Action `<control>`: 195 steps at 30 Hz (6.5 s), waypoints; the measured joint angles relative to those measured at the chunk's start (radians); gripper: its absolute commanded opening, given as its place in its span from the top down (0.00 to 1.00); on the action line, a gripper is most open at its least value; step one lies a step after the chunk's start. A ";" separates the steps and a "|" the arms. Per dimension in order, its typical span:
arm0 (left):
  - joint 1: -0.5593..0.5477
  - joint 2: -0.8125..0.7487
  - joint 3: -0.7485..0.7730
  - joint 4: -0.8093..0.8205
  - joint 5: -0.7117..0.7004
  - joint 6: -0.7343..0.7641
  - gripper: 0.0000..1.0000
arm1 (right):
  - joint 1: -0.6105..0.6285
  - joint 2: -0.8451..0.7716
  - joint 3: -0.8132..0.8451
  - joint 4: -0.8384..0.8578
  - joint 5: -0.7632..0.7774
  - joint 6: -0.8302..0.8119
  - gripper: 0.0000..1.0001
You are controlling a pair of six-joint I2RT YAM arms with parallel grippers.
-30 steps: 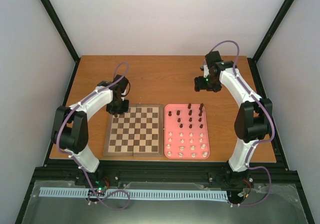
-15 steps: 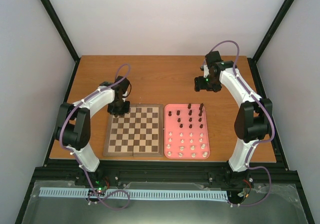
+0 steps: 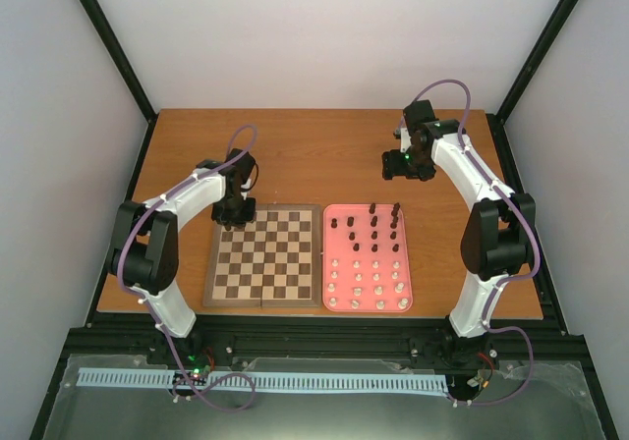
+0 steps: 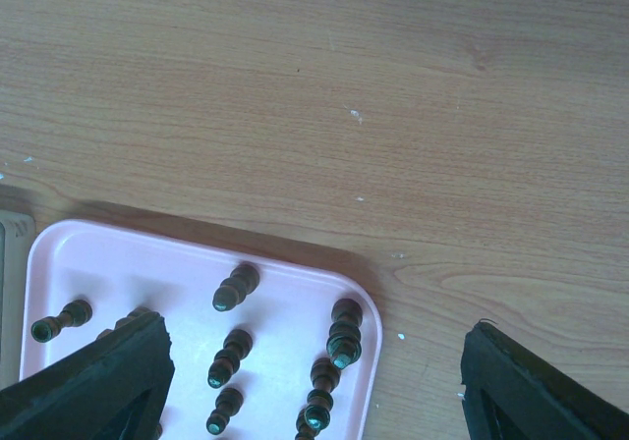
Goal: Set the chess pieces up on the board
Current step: Place the chess piece on the chessboard, then pick up the chess piece from the storage box.
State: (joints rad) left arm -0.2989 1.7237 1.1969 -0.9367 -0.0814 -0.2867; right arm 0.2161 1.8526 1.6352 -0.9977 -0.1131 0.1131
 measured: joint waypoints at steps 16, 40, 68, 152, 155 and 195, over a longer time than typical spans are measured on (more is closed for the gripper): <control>0.000 -0.025 -0.001 -0.011 0.000 0.002 0.85 | 0.000 0.000 -0.002 0.000 0.000 0.000 0.20; 0.000 -0.010 -0.014 -0.010 0.010 0.010 0.82 | 0.000 0.000 -0.002 0.000 0.000 0.000 0.20; 0.000 -0.012 0.005 -0.033 0.014 0.015 0.74 | 0.000 0.000 -0.008 0.000 -0.011 0.000 0.20; -0.505 0.758 1.147 -0.064 0.304 0.041 0.51 | -0.151 0.095 0.045 0.005 0.049 0.041 0.20; -0.505 0.766 1.149 -0.061 0.310 0.036 0.51 | -0.153 0.100 0.045 0.004 0.048 0.041 0.20; -0.505 0.821 1.162 -0.048 0.291 0.021 0.95 | -0.161 0.100 0.045 0.005 0.026 0.041 0.20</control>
State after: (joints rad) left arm -0.8036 2.5450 2.3592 -0.9848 0.2096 -0.2653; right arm 0.0555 1.9530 1.6806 -0.9932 -0.0875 0.1539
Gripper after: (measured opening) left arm 0.138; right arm 0.802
